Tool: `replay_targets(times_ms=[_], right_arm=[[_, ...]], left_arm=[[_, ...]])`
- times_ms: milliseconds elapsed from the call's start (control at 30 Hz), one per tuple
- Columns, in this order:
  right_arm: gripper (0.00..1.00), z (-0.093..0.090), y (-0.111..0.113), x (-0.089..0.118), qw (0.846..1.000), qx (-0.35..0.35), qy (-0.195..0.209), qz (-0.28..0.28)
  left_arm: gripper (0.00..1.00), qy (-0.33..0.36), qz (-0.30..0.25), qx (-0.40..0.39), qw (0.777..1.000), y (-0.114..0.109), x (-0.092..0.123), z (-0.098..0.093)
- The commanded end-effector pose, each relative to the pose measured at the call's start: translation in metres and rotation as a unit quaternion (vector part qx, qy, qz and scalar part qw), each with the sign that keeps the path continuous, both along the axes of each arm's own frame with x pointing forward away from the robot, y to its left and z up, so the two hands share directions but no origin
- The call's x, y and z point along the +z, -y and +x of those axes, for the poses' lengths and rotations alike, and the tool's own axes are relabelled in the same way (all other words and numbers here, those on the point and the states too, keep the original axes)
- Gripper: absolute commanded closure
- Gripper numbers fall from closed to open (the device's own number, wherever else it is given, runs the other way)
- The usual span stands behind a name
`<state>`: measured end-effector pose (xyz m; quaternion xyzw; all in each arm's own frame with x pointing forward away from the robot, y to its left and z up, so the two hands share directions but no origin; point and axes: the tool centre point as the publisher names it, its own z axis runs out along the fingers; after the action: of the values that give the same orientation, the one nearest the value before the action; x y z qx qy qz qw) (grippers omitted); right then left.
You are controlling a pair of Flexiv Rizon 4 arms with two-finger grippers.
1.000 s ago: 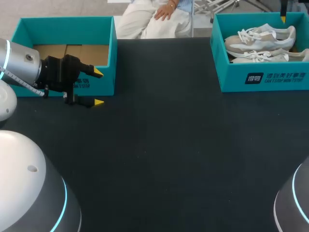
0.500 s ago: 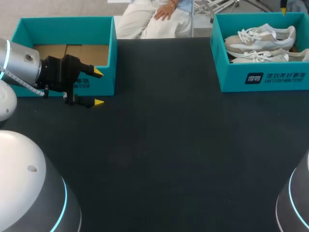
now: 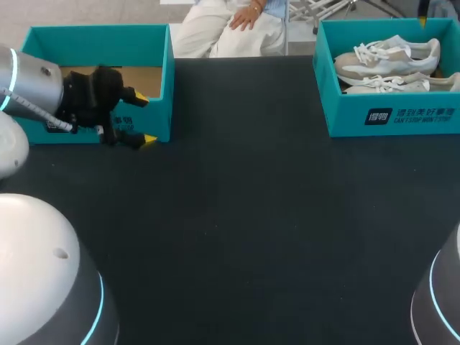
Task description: Take the shoe out of the shoebox, open the shoe tongue, remove and reinsert the insole, then place the shoe into the shoebox
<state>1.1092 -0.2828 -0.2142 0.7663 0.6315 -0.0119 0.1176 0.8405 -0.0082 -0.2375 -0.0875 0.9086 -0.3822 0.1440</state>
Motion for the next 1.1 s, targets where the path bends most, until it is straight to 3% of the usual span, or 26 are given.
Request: replay_targets(times_ms=[33,333,367,567,633,767,1100], right_arm=[[0.00,-0.023,-0.009,0.002,1.000,-0.001,0.010,-0.008],[0.00,-0.072,-0.038,0.002,1.000,-0.005,0.009,0.002],[0.00,-0.079,-0.042,0.003,1.000,-0.008,0.010,0.004],[0.00,-0.113,-0.059,0.005,1.000,-0.004,-0.003,0.009],[0.00,-0.124,-0.062,0.004,1.000,-0.008,-0.009,0.012],[0.00,-0.139,-0.066,0.003,1.000,-0.018,-0.024,0.007],[0.00,-0.139,-0.066,0.003,1.000,-0.018,-0.024,0.007]], left_arm=[[0.00,-0.128,0.090,0.288,0.945,-0.003,0.020,-0.005],[0.00,-0.177,0.103,0.505,0.839,-0.018,0.011,0.012],[0.00,-0.172,0.104,0.533,0.822,-0.019,0.009,0.025],[0.00,-0.188,0.089,0.630,0.749,-0.028,0.004,0.053],[0.00,-0.171,0.093,0.630,0.752,-0.031,0.002,0.065],[0.00,-0.171,0.093,0.630,0.752,-0.031,0.002,0.065],[0.00,-0.171,0.093,0.630,0.752,-0.031,0.002,0.065]])
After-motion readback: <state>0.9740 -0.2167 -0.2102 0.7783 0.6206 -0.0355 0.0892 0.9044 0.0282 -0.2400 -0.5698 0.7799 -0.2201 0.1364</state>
